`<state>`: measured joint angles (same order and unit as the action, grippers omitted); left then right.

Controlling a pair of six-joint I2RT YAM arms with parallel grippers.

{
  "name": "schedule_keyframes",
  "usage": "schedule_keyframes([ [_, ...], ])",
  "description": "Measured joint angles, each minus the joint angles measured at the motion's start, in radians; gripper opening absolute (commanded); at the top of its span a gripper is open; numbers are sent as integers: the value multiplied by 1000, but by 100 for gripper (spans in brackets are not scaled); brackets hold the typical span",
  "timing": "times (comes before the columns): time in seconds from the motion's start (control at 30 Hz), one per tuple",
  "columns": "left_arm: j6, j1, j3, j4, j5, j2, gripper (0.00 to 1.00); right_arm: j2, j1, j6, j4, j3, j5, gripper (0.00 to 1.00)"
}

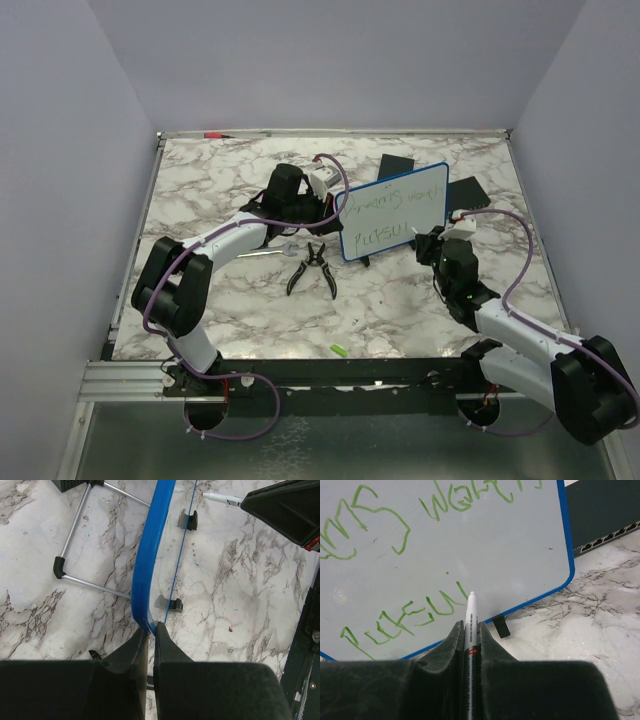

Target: Write a sentence on the whiteboard

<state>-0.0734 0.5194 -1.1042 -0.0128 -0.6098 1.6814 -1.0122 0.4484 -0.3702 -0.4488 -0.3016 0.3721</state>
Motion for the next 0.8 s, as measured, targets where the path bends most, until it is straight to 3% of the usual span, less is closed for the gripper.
schedule_keyframes([
  [0.8,0,0,0,0,0,0,0,-76,-12,22,-54,-38,-19,1],
])
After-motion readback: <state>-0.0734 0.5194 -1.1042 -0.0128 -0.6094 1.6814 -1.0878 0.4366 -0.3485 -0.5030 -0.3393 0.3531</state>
